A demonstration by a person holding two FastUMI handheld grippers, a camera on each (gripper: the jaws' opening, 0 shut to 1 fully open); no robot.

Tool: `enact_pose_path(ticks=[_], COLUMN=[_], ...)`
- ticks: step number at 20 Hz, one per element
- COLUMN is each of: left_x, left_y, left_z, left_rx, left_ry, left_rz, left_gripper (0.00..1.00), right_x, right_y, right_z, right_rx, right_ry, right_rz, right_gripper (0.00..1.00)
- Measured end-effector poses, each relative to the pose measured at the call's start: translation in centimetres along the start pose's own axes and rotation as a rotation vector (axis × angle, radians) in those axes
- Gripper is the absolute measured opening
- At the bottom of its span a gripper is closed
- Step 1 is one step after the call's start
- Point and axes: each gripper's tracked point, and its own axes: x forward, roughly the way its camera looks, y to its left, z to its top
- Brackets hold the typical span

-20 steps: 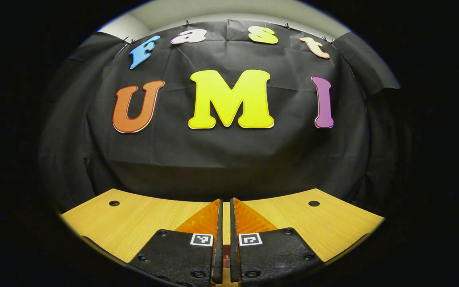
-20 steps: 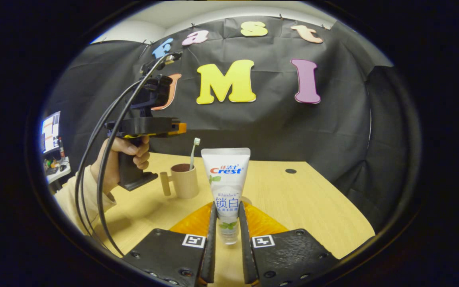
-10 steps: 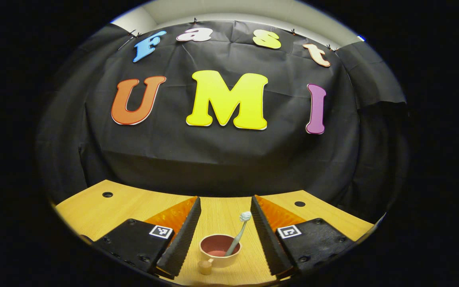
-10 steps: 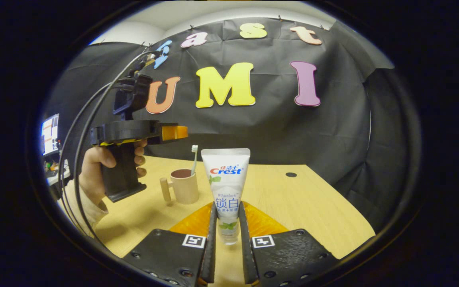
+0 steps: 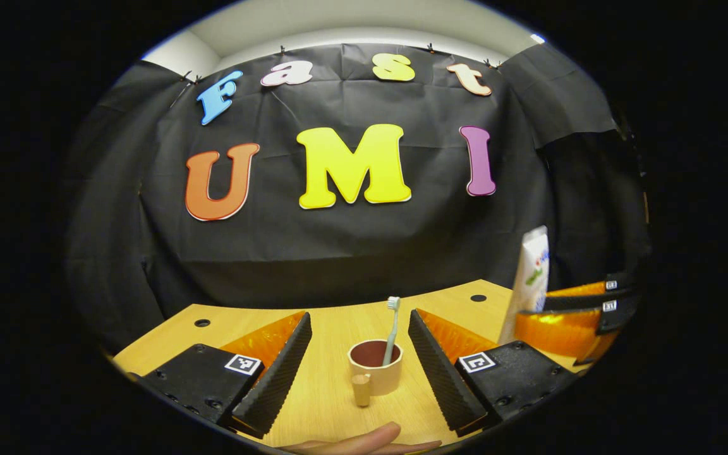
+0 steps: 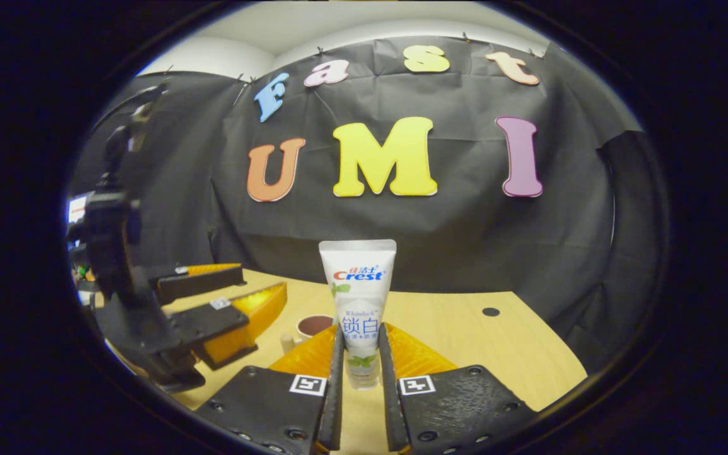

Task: Put the toothbrush and toothpaste on the desktop into the cup, then pick up the cup and place it on the coaster on the desktop.

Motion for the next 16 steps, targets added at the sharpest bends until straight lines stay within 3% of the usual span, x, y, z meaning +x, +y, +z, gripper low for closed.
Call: enact_pose_path(ticks=[5, 7, 8, 13, 16], left_x=[-3.7, -4.6, -4.9, -5.3, -5.3], left_y=[3.1, 4.3, 4.5, 6.0, 6.6], left_z=[-1.4, -2.1, -2.7, -5.2, -6.3], left_rx=[-0.070, -0.090, -0.102, -0.158, -0.178], left_ry=[0.017, 0.032, 0.041, 0.098, 0.126], left_rz=[0.056, 0.075, 0.072, 0.082, 0.087], left_gripper=[0.98, 0.93, 0.98, 0.98, 0.98], right_x=[4.5, 7.1, 8.3, 12.7, 14.0], right_y=[2.4, 3.1, 3.4, 4.9, 6.0], right_z=[3.6, 4.2, 4.1, 2.8, 1.6], right_rx=[0.032, 0.043, 0.043, 0.011, 0.013], right_ry=[-0.013, -0.006, 0.008, 0.034, 0.064], right_rz=[0.023, 0.020, 0.016, -0.013, 0.009], right_gripper=[0.27, 0.27, 0.27, 0.26, 0.27])
